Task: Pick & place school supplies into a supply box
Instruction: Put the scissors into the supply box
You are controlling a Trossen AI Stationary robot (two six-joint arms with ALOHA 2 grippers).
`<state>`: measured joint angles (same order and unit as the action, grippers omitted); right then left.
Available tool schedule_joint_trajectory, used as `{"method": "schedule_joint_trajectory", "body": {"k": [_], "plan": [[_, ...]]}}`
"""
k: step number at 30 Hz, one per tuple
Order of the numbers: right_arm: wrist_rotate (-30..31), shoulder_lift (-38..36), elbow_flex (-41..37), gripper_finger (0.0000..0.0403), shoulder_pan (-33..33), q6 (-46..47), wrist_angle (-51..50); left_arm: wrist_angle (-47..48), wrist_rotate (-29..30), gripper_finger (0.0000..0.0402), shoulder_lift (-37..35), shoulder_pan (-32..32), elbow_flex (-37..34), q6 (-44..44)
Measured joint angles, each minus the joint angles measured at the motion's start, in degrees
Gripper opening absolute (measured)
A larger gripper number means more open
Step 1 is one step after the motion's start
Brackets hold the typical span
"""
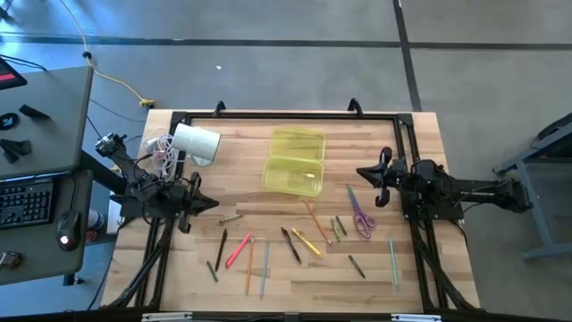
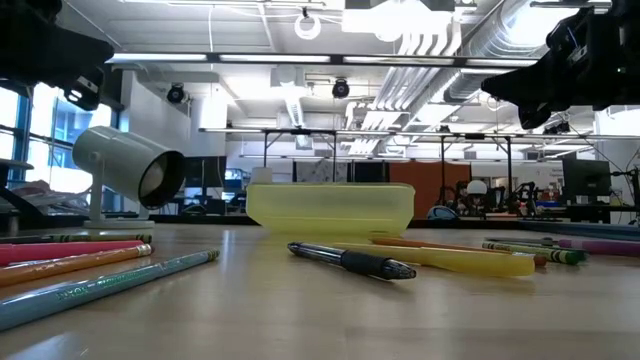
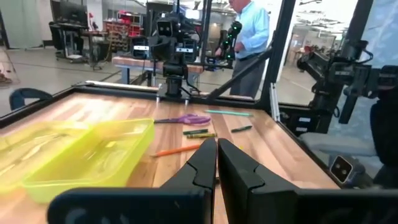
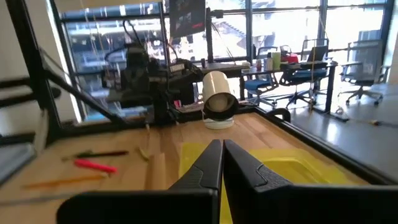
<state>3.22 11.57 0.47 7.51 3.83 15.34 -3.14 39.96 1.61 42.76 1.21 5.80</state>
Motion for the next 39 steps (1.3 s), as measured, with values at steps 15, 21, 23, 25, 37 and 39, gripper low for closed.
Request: {"method": "schedule_joint_trajectory", "body": {"k": [15, 21, 23, 25, 37, 39], "plan": [[0.1, 0.0, 0.0, 0.0000, 0.0, -2.8, 2.9, -0.1, -4.3, 0.0051, 0.0, 0.0, 0.0, 0.5], [0.1, 0.0, 0.0, 0.0000, 0.0, -6.0, 6.4, -2.4, 2.5, 0.0051, 0.0, 0.0, 0.0, 1.9], [0.1, 0.0, 0.0, 0.0000, 0.0, -7.3, 6.7, -4.2, 6.2, 0.0051, 0.0, 0.0, 0.0, 1.9], [0.1, 0.0, 0.0, 0.0000, 0.0, -8.3, 6.9, -5.8, 9.6, 0.0051, 0.0, 0.0, 0.0, 1.4], [6.0, 8.3, 6.6, 0.0001, 0.0, -5.6, -1.4, -12.7, 13.1, 0.0051, 0.0, 0.0, 3.2, -2.5], [7.0, 11.8, 9.0, 0.0001, 0.0, -3.9, -3.4, -12.8, 14.0, 0.0051, 0.0, 0.0, 4.6, -4.5]]}}
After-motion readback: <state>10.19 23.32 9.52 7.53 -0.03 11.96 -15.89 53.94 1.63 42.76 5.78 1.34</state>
